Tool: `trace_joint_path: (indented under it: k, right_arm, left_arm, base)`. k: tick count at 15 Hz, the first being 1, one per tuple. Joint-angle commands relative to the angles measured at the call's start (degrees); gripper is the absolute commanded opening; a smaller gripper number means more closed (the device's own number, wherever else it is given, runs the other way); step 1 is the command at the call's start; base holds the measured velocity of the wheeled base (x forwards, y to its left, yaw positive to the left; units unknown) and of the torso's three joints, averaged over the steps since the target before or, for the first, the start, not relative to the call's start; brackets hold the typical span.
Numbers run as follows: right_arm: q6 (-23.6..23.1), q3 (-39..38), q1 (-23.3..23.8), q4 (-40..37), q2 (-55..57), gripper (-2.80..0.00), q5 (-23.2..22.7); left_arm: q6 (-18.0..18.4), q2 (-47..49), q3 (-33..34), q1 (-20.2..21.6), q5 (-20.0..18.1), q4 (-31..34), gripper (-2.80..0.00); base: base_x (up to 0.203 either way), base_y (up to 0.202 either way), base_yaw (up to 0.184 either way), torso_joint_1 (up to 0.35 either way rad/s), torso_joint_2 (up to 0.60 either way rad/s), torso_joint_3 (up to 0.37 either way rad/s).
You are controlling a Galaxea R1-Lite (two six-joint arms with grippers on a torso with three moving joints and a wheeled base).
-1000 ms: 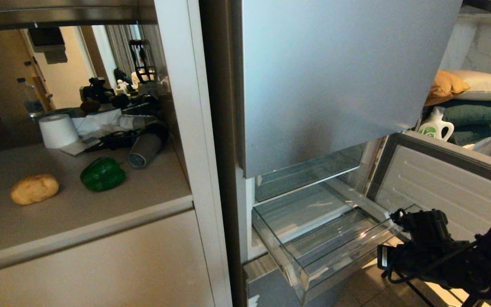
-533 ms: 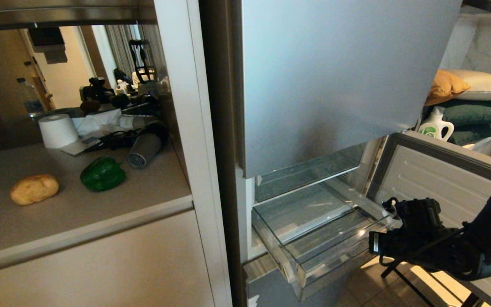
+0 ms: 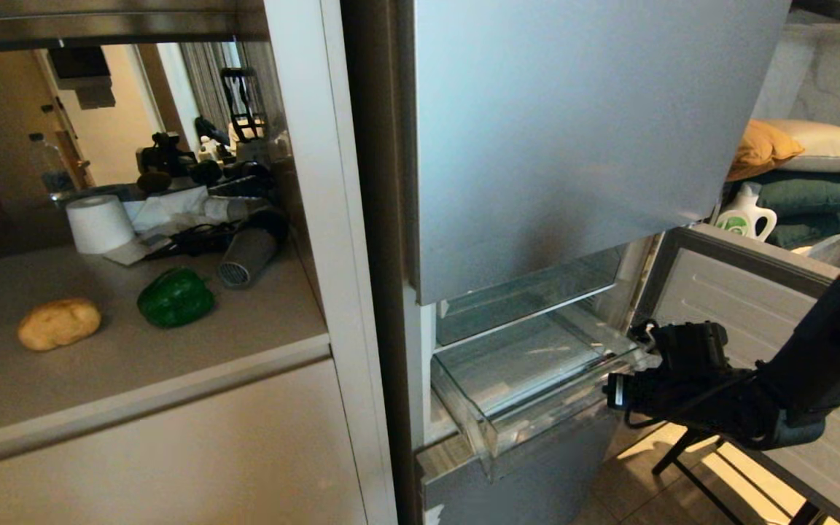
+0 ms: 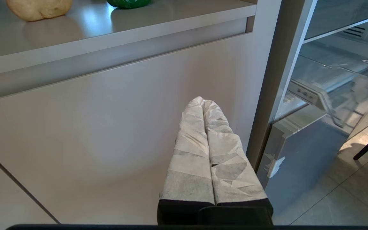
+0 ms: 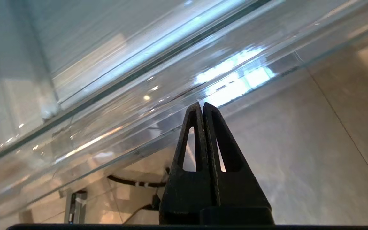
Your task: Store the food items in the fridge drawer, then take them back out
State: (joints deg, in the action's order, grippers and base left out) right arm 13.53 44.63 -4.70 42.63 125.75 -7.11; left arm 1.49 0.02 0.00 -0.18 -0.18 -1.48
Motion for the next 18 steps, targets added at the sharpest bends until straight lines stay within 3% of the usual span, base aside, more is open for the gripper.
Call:
trace_joint_path:
  k: [1,4,14,18]
  right_arm:
    - [-0.03,2.81,0.45,0.26,2.99,-2.80,-1.25]
    - [-0.08,8.04,1.46,0.26,6.36,-2.80,-4.87]
    - [-1.74,23.15,1.79,0.20,14.99,-2.80,-9.83]
    - [-1.77,18.37,1.88,-0.10,12.43,-2.80,-9.77]
  left_arm:
    - [0.01,0.06,0.62,0.01,0.01,-0.02,-2.80]
    - [0.01,0.06,0.62,0.01,0.01,-0.02,-2.80]
    - [0.01,0.06,0.62,0.01,0.01,-0.02,-2.80]
    - [0.01,0.06,0.62,0.01,0.01,-0.02,-2.80]
  base:
    - [0.000,0.000,0.000,0.000,0.00,0.000]
    - [0.000,0.000,0.000,0.000,0.00,0.000]
    - [0.000,0.000,0.000,0.000,0.00,0.000]
    - [0.000,0.000,0.000,0.000,0.00,0.000]
